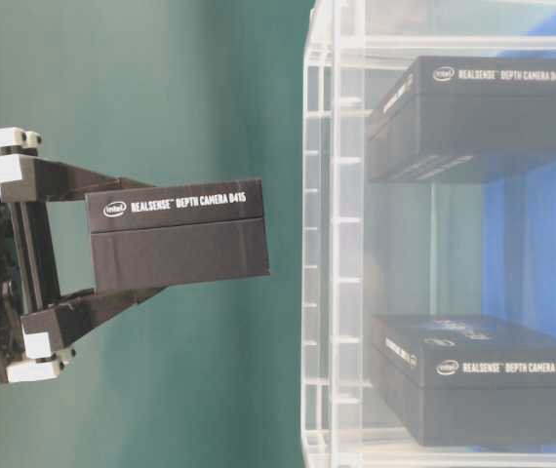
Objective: Take the box out of the case with the left arm.
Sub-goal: 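Lift the middle box straight up out of the case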
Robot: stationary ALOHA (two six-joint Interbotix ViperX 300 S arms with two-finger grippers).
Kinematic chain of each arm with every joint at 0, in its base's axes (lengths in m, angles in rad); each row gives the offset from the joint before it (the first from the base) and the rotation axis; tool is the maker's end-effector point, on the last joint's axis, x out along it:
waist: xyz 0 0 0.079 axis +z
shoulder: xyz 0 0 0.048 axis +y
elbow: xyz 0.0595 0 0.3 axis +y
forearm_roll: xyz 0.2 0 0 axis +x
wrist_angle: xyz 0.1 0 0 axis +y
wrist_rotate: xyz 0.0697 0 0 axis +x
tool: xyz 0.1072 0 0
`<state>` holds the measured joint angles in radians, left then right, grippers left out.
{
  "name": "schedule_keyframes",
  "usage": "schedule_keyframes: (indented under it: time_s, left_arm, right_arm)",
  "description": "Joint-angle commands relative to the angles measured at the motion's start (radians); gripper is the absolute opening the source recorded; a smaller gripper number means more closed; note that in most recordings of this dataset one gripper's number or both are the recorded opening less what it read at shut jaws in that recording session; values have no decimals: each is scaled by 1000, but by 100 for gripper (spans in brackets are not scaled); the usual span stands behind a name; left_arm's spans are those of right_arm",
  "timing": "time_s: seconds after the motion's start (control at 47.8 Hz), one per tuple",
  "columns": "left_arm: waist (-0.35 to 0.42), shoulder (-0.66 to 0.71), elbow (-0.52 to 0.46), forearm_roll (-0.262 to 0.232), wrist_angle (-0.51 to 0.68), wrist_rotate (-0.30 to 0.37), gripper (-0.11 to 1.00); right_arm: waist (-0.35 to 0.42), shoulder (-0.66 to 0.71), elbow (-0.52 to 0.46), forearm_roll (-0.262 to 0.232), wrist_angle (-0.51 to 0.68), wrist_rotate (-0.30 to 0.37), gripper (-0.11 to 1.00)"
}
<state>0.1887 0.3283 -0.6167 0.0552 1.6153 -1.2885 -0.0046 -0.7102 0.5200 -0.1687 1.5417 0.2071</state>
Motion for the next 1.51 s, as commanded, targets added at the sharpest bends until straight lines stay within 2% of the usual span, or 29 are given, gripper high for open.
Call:
schedule_keyframes:
  time_s: [0.0, 0.817, 1.487]
  left_arm:
    - [5, -61, -20, 5, -2, 0, 62]
    - [8, -63, -17, 5, -2, 0, 62]
    - [6, -81, 23, 5, -3, -9, 62]
  right_arm:
    - [-2, -2, -11, -3, -3, 0, 0]
    - [-2, -3, -11, -3, -2, 0, 0]
    - [-2, -5, -11, -3, 2, 0, 0]
